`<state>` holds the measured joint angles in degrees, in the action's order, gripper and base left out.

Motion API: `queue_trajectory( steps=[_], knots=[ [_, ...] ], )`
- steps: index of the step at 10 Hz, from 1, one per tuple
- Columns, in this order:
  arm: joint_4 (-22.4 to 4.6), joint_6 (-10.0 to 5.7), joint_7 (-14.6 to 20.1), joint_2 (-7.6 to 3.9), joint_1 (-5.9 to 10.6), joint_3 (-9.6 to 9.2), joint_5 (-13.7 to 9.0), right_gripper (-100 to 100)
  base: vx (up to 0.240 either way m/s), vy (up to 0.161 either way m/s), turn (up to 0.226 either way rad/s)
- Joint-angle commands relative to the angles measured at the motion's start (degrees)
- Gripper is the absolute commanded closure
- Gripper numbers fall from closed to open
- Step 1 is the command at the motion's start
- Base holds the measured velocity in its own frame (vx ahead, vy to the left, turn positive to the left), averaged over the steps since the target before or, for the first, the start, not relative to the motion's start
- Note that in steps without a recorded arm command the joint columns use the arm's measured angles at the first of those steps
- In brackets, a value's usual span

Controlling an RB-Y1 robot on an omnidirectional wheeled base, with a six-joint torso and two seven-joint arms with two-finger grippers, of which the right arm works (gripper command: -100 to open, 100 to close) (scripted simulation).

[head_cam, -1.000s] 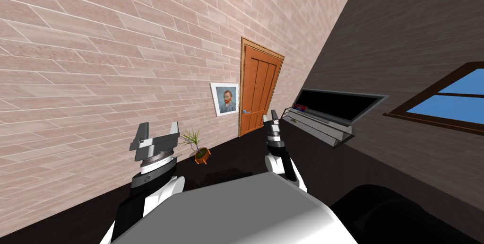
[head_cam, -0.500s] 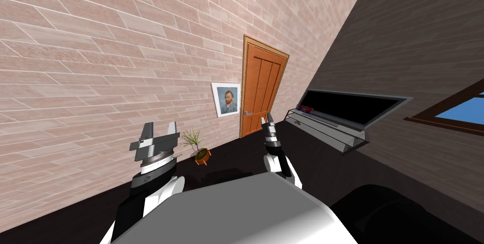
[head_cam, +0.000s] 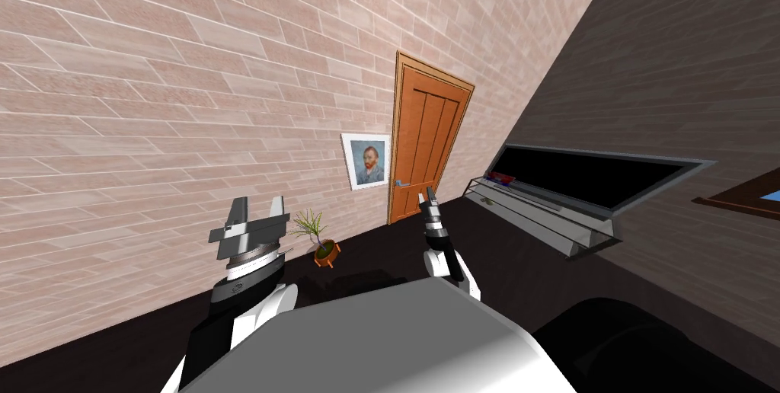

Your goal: Pull the door open

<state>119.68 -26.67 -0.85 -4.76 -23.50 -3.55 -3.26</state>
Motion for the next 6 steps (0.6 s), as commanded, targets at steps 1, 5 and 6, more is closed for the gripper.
queue_trajectory(
  steps=[1, 5, 6],
  knots=[
    [-2.58, -0.79, 0.39, -0.40, 0.55, 0.03, -0.11, -100, 0.053, -0.016, 0.050],
    [-8.28, -2.79, 1.62, -1.64, 1.98, 0.28, -0.51, -100, 0.064, -0.026, 0.073],
    [-8.92, -2.79, 1.62, -1.64, 1.98, 0.28, -0.51, -100, 0.058, -0.027, 0.045]
  ],
)
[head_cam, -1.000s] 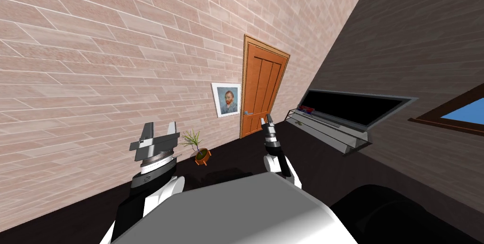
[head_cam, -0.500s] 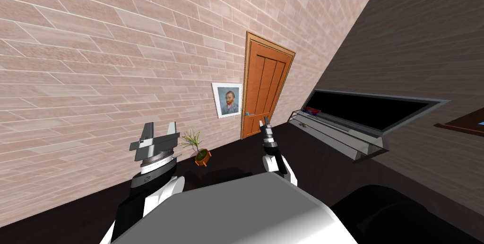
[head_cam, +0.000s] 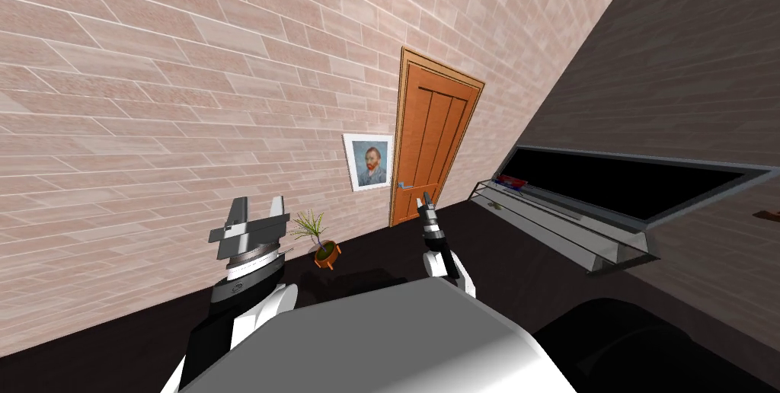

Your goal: Pull the door open

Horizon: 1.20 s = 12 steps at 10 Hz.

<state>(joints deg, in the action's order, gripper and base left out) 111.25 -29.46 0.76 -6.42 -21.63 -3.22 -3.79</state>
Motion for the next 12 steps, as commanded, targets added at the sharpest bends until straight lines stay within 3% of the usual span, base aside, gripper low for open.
queue_trajectory(
  steps=[1, 7, 12],
  knots=[
    [-2.77, -0.71, 0.46, -0.42, 0.63, 0.05, -0.13, -100, 0.050, -0.027, 0.066],
    [-9.82, -2.93, 1.83, -1.77, 2.22, 0.34, -0.57, -100, 0.054, -0.028, 0.060],
    [-18.88, -6.03, 3.75, -3.64, 4.44, 0.73, -1.20, -100, 0.061, -0.038, 0.084]
  ],
)
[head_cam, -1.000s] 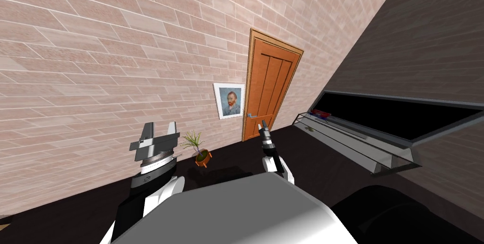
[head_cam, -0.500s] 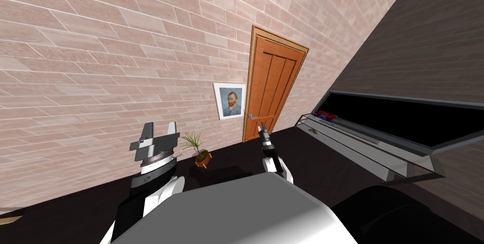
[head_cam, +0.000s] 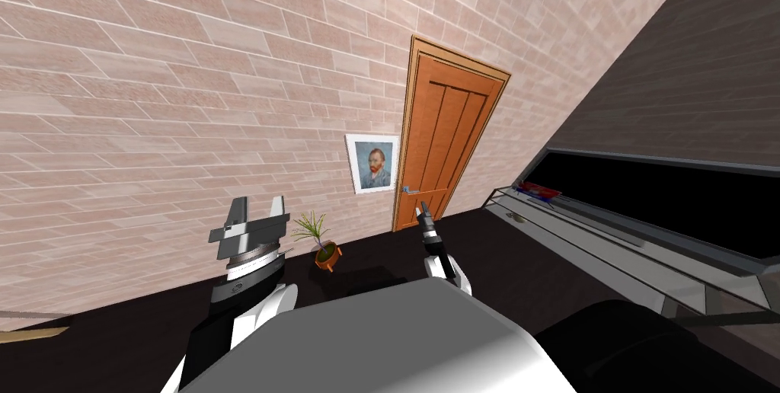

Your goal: Pull the door open

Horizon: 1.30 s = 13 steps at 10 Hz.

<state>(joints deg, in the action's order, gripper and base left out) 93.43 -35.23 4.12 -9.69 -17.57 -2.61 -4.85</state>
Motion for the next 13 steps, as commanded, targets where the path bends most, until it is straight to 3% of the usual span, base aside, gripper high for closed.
queue_trajectory(
  steps=[1, 5, 8, 11, 13],
  knots=[
    [-1.86, -0.27, 0.38, -0.36, 0.38, 0.12, -0.14, -100, 0.051, -0.034, 0.051],
    [-8.17, -2.62, 1.84, -1.76, 2.07, 0.42, -0.62, -100, 0.054, -0.037, 0.073],
    [-11.83, -3.41, 2.32, -2.23, 2.63, 0.53, -0.77, -100, 0.048, -0.031, 0.052],
    [-18.15, -5.70, 3.74, -3.58, 4.27, 0.82, -1.24, -100, 0.063, -0.045, 0.096],
    [-21.42, -6.43, 4.19, -4.01, 4.80, 0.91, -1.38, -100, 0.056, -0.038, 0.062]
  ],
)
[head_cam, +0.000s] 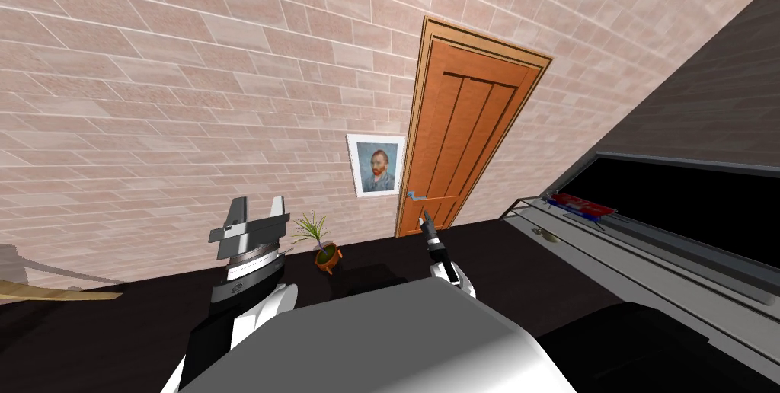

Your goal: Pull the door open

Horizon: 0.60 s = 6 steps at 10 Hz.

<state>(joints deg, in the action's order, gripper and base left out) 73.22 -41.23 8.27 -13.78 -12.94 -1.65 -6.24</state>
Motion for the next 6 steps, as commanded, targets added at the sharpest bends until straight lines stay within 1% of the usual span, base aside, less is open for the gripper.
queue_trajectory(
  steps=[1, 2, 3, 4, 6],
  knots=[
    [-2.86, -1.15, 0.48, -0.34, 0.68, 0.05, -0.14, -100, 0.073, -0.049, 0.104],
    [-3.49, -1.15, 0.48, -0.34, 0.68, 0.05, -0.14, -100, 0.053, -0.042, 0.039],
    [-5.77, -1.87, 0.93, -0.76, 1.19, 0.14, -0.28, -100, 0.045, -0.042, 0.052],
    [-7.94, -2.55, 1.35, -1.16, 1.68, 0.23, -0.42, -100, 0.059, -0.048, 0.110],
    [-11.58, -3.85, 2.15, -1.92, 2.62, 0.39, -0.68, -100, 0.079, -0.060, 0.096]
  ],
)
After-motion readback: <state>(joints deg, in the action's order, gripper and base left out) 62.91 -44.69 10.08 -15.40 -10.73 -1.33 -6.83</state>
